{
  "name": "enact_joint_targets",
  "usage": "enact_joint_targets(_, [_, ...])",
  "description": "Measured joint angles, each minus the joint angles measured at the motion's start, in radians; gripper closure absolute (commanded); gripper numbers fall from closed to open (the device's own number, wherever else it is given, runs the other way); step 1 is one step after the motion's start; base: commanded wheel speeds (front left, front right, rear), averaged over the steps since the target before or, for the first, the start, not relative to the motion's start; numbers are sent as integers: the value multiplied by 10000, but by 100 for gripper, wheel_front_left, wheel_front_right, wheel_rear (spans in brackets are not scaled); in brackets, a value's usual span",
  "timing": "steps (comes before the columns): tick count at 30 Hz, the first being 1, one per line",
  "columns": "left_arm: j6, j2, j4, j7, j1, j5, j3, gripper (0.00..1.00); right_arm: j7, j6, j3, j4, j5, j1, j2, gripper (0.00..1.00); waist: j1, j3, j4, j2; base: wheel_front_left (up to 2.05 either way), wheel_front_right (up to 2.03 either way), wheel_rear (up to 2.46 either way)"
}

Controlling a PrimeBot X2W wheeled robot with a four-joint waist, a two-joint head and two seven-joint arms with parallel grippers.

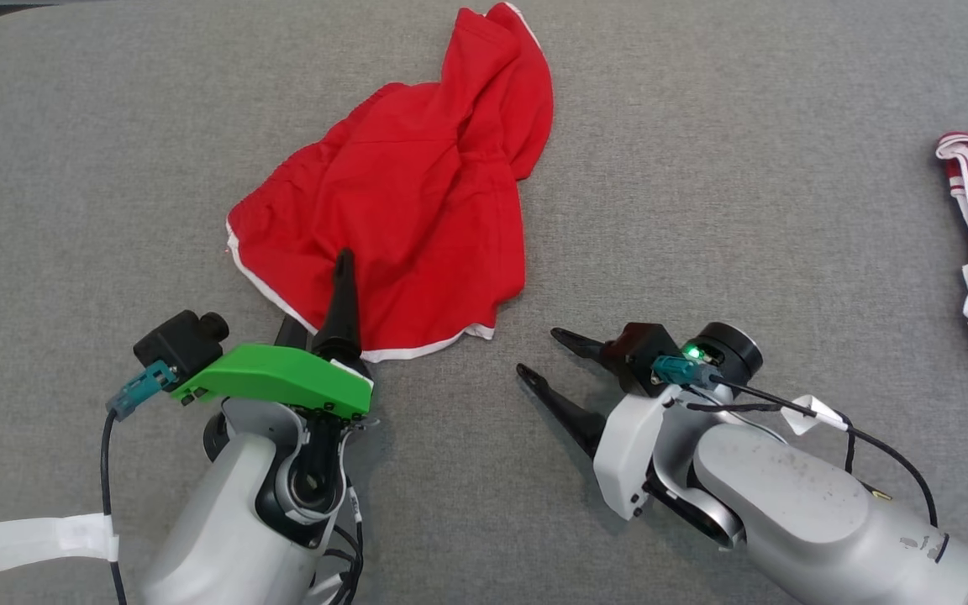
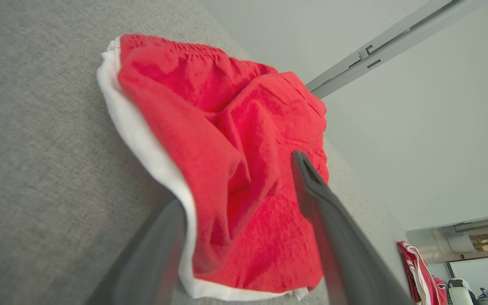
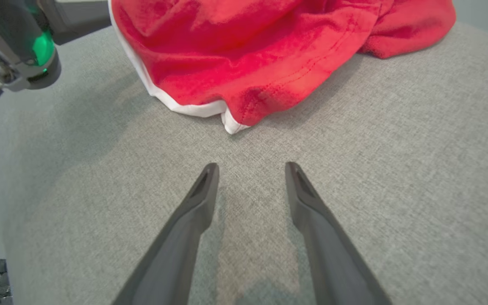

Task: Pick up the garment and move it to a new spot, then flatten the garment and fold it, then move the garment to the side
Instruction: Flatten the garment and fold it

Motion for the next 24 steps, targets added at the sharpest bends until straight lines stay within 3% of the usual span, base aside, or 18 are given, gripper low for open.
enact_joint_targets(3, [0,0,-4,0,0,-4,-146,0,-84,48,-54,334,44,-144,173,30,0,21,254,0,0,0,0])
enact_joint_targets(10, [0,-2,-58,0,4,-2,-368,0,-92,117,-117,974,58,-288,291,37,0,48,731,0,0,0,0])
enact_joint_targets(15, [0,-2,-316,-2,5,232,-382,0,-132,115,-255,1388,115,-445,316,50,0,123,1077,0,0,0,0])
enact_joint_targets(22, [0,-12,-393,-2,52,698,-184,0,-305,132,-307,1848,121,-737,617,54,0,290,1428,0,0,0,0])
enact_joint_targets(24, [0,-8,-393,-2,131,769,0,0,-353,150,-305,1952,121,-774,702,62,0,315,1474,0,0,0,0])
